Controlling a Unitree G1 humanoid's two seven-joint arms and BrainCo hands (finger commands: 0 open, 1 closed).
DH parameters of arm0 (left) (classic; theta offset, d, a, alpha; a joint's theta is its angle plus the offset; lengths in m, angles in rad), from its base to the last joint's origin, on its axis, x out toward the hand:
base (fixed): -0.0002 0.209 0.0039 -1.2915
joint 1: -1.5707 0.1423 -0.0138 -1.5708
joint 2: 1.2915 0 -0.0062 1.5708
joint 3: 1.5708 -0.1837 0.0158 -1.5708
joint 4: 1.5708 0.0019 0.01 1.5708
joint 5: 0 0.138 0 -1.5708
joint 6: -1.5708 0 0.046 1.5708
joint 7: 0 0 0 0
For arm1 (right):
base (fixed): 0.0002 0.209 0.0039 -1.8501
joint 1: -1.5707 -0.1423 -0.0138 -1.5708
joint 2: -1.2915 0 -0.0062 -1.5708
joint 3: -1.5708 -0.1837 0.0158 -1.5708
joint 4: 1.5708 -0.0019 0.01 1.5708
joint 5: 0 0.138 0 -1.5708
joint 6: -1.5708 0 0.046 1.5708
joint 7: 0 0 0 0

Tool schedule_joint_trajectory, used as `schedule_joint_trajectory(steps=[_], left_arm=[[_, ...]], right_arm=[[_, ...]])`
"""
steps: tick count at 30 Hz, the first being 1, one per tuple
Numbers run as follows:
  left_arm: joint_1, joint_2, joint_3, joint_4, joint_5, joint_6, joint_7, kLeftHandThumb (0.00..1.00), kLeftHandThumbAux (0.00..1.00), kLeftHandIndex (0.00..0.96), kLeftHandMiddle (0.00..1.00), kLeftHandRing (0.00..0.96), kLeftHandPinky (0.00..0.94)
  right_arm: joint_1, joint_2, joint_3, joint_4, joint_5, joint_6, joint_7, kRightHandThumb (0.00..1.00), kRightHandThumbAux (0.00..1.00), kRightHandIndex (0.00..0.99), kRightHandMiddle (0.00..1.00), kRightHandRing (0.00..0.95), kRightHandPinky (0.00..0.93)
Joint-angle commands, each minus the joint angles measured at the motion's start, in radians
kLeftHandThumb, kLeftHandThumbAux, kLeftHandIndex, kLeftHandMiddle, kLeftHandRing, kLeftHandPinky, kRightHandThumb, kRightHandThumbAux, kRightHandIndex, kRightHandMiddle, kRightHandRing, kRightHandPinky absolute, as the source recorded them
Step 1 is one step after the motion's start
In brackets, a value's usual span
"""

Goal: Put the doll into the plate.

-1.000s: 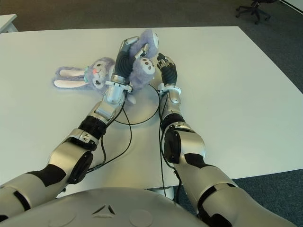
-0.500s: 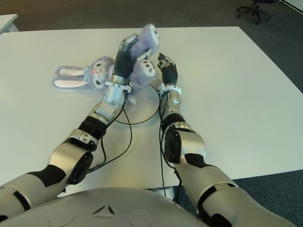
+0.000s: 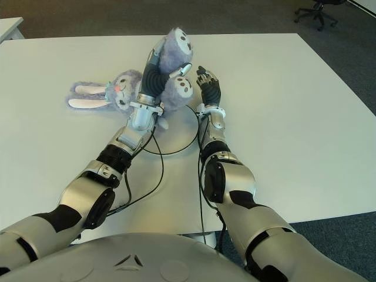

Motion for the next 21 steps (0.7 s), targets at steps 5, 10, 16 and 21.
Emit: schedule_joint_trajectory(steps=[5,10,16,21], left_arm=[[0.034,0.016,-0.005,0.044,0.011,-0.015,0.004,0.151,0.492,0.131,0.251,0.252,0.221],[0.035,0.023,-0.008,0.049,0.01,-0.021,-0.007,0.122,0.47,0.08,0.216,0.221,0.205],[0.04,0.028,-0.011,0.049,0.003,-0.025,-0.022,0.068,0.427,0.031,0.165,0.164,0.131],[0.042,0.041,-0.016,0.047,0.011,-0.029,-0.035,0.029,0.396,0.013,0.131,0.128,0.082]], right_arm=[[0.088,0.019,0.001,0.058,-0.009,0.04,-0.019,0.701,0.718,0.414,0.171,0.103,0.069],[0.088,0.019,0.001,0.058,-0.011,0.044,-0.025,0.698,0.718,0.411,0.167,0.103,0.081],[0.088,0.02,0.0,0.057,-0.013,0.043,-0.029,0.699,0.717,0.413,0.172,0.113,0.088],[0.088,0.022,-0.001,0.057,-0.013,0.043,-0.031,0.697,0.718,0.411,0.173,0.115,0.089]])
